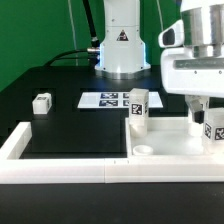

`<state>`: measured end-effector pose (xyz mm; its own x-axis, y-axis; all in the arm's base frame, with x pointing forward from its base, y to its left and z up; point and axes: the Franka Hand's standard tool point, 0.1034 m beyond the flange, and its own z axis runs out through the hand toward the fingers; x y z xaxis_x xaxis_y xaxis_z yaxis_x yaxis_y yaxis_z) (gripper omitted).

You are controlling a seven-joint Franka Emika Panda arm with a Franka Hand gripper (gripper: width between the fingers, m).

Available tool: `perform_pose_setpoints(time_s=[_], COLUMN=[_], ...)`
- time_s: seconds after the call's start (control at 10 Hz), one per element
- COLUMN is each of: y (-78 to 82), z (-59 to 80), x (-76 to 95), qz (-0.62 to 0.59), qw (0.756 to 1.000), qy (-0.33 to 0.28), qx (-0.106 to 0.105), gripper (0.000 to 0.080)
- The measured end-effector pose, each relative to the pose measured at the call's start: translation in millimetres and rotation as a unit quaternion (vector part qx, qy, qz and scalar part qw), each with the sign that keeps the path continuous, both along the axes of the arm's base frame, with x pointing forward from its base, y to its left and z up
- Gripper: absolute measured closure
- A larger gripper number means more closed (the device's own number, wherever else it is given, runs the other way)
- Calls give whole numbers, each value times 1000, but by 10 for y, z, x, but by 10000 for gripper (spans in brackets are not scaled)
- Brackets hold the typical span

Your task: Assemble square table

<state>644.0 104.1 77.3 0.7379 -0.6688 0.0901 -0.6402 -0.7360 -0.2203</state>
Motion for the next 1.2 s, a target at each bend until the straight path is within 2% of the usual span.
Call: perform_pose_setpoints(time_s=[0.1, 0.3, 0.4, 0.5, 0.6, 0.7, 1.0, 1.2], y=[-14, -32, 42, 151, 187, 157, 154, 156], z=[-22, -29, -59, -69, -25, -2, -23, -27], x=[-9, -5, -25, -88, -96, -94, -102, -104], qz=[24, 111, 201, 290, 348, 383, 356, 293], qw=[1000, 993, 976, 952, 931, 916, 928, 951], qy=[1, -7, -29, -18, -10, -13, -10, -5], qx=[-4, -34, -77, -100, -111, -118, -112, -100], gripper=[160, 152, 150, 150, 150, 150, 162, 513])
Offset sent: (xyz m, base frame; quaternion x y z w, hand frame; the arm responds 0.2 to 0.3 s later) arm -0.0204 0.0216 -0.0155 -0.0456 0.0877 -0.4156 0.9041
